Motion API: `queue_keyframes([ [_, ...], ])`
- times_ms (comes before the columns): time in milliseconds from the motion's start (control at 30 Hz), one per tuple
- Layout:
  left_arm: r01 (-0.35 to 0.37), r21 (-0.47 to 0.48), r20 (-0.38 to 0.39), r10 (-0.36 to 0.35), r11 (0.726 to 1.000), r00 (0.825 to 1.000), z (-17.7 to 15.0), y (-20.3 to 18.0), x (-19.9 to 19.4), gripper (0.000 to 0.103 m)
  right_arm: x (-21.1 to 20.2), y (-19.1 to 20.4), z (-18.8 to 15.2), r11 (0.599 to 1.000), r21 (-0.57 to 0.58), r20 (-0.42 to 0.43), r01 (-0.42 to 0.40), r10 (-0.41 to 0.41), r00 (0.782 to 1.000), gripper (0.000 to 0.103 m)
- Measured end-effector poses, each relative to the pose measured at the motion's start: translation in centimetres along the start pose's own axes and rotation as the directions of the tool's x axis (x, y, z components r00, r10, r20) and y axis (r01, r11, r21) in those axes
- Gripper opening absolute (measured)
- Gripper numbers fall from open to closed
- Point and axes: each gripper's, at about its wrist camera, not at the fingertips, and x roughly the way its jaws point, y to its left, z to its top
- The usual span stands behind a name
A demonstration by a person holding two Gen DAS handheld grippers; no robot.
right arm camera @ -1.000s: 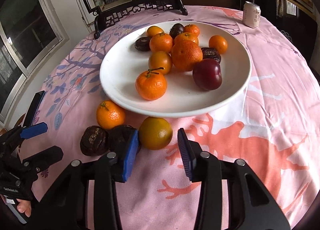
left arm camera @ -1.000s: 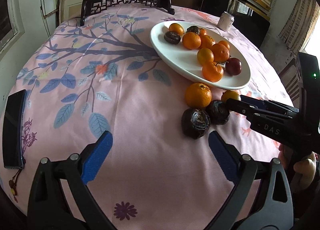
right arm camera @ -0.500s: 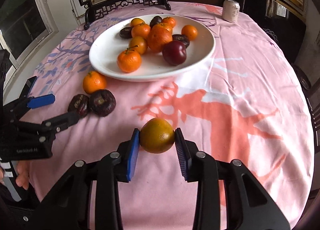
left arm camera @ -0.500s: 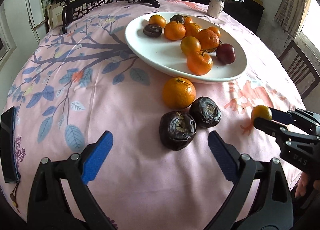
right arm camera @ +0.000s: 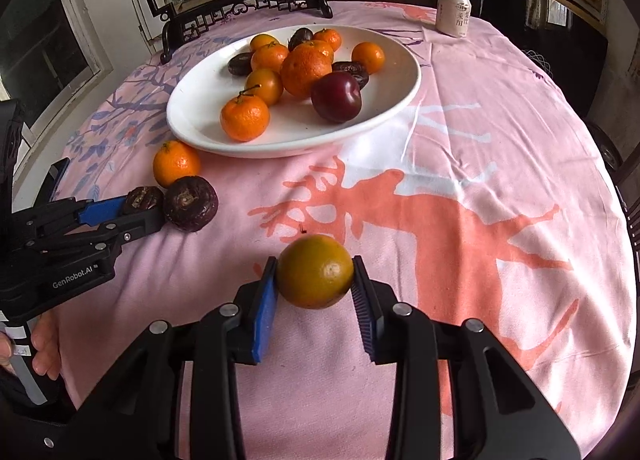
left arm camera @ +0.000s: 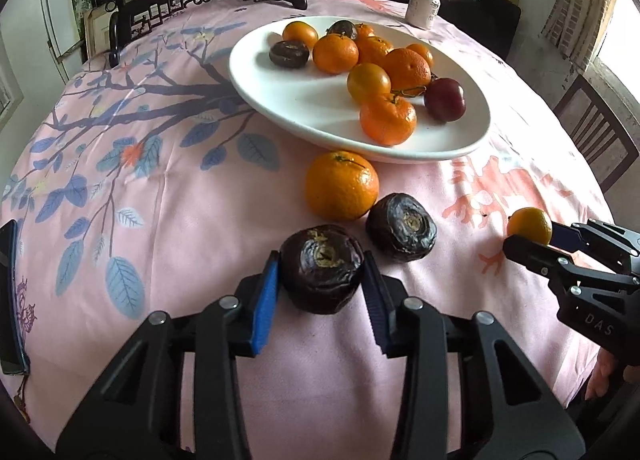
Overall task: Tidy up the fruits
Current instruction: 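Grasp the yellow-orange citrus with the right gripper while the left grasps a passion fruit, then carry both fruits onto the white plate and open both grippers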
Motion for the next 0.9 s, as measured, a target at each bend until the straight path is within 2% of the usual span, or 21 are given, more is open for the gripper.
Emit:
queue_keyframes([
  [367,0.018,-0.026,0.061,-0.017,0.999,0.998,-0.1,0.6,-3.9,0.04,-1.8,1.3,0.5,1.0,-0.03,0.04,-0.01,0.011,0.999,0.036],
  [567,0.028,-0.013,0.075,-0.027,1.0,0.997,1.5,0.4,-5.2,0.04,-2.4,1.2,1.4,0.999,-0.033,0.052,-0.014,0.016,0.998,0.036],
  [667,0.052,-0.021,0.066,-0.051,0.998,0.997,3.8,0.9,-5.0,0.04,-2.4,1.0,2.8,0.999,-0.047,0.058,-0.015,0.018,0.998,0.036],
  [900,-0.005,-0.025,0.063,0.007,1.0,0.998,12.3,1.3,-1.8,0.04,-0.8,-0.5,10.7,0.998,-0.068,0.12,-0.014,0.022,0.992,0.036],
])
